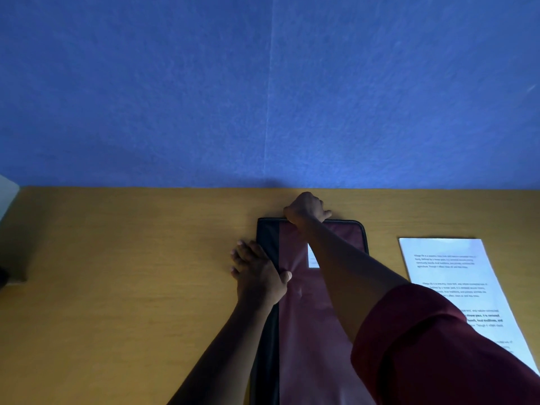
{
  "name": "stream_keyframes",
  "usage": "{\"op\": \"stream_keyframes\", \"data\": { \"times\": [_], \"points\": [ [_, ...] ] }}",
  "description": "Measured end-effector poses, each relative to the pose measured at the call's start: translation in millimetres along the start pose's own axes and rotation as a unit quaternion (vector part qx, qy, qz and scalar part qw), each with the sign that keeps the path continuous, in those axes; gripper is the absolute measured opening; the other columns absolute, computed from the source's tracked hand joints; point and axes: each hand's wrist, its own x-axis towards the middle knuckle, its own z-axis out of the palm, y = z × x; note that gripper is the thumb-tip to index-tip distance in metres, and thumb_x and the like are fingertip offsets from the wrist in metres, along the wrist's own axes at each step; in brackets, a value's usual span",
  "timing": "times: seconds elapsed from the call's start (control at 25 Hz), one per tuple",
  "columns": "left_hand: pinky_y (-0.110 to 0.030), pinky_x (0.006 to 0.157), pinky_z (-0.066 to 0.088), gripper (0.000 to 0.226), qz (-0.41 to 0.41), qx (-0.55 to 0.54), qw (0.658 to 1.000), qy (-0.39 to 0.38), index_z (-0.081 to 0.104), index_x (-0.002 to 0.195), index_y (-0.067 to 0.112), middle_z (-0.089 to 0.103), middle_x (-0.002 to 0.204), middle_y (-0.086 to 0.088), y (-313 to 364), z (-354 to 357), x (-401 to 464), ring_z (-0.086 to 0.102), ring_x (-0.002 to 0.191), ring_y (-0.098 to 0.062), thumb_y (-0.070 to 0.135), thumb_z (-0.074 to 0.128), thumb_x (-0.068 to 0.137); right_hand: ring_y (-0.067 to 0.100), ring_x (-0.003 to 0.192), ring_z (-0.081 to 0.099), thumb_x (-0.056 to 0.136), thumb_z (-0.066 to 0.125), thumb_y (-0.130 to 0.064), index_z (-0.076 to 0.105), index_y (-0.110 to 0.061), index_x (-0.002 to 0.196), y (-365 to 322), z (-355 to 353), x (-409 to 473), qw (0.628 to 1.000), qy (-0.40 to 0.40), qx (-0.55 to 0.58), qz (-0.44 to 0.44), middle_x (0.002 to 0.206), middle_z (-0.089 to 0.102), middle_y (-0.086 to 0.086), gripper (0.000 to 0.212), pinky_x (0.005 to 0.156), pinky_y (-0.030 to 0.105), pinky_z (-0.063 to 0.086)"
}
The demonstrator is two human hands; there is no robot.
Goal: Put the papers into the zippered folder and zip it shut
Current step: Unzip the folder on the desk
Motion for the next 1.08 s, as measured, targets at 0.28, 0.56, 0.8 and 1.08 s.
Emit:
{"op": "stream_keyframes", "data": {
  "times": [0.28,0.56,0.8,1.08],
  "points": [
    [-0.055,0.119,0.022,0.119,-0.001,0.015,1.000,-0.007,-0.013,0.153,-0.002,-0.013,0.161,-0.029,0,3,3,-0.003,0.150,-0.047,0.065,0.059,0.085,0.030,0.118,0.052,0.081,0.065,-0.018,0.062,-0.008,0.107,55,-27,22,0.999,0.031,0.000,0.034,0.114,0.066,0.012,0.027,0.102,0.046,0.031],
    [-0.056,0.117,0.024,0.122,-0.001,0.014,1.000,-0.013,-0.013,0.153,-0.002,-0.013,0.161,-0.028,-4,5,7,-0.002,0.150,-0.047,0.067,0.061,0.083,0.030,0.119,0.051,0.084,0.064,-0.019,0.061,-0.008,0.115,87,-44,30,0.996,0.052,0.018,0.065,0.120,0.065,0.012,0.033,0.099,0.042,0.034],
    [-0.057,0.117,0.025,0.122,0.000,0.025,1.000,-0.012,-0.013,0.152,-0.002,-0.013,0.161,-0.028,-4,5,7,-0.001,0.150,-0.047,0.067,0.060,0.083,0.030,0.120,0.051,0.084,0.062,-0.019,0.063,-0.010,0.112,121,-61,37,0.987,0.046,0.070,0.134,0.122,0.064,0.011,0.029,0.101,0.045,0.035],
    [-0.058,0.117,0.025,0.121,0.001,0.031,0.999,-0.015,-0.013,0.153,-0.001,-0.015,0.161,-0.027,-2,7,10,-0.003,0.149,-0.048,0.067,0.059,0.084,0.032,0.081,0.067,0.074,0.066,-0.020,0.058,-0.008,0.071,170,-74,30,0.974,0.010,0.170,0.153,0.092,0.068,0.012,0.015,0.074,0.040,0.060]
  ]
}}
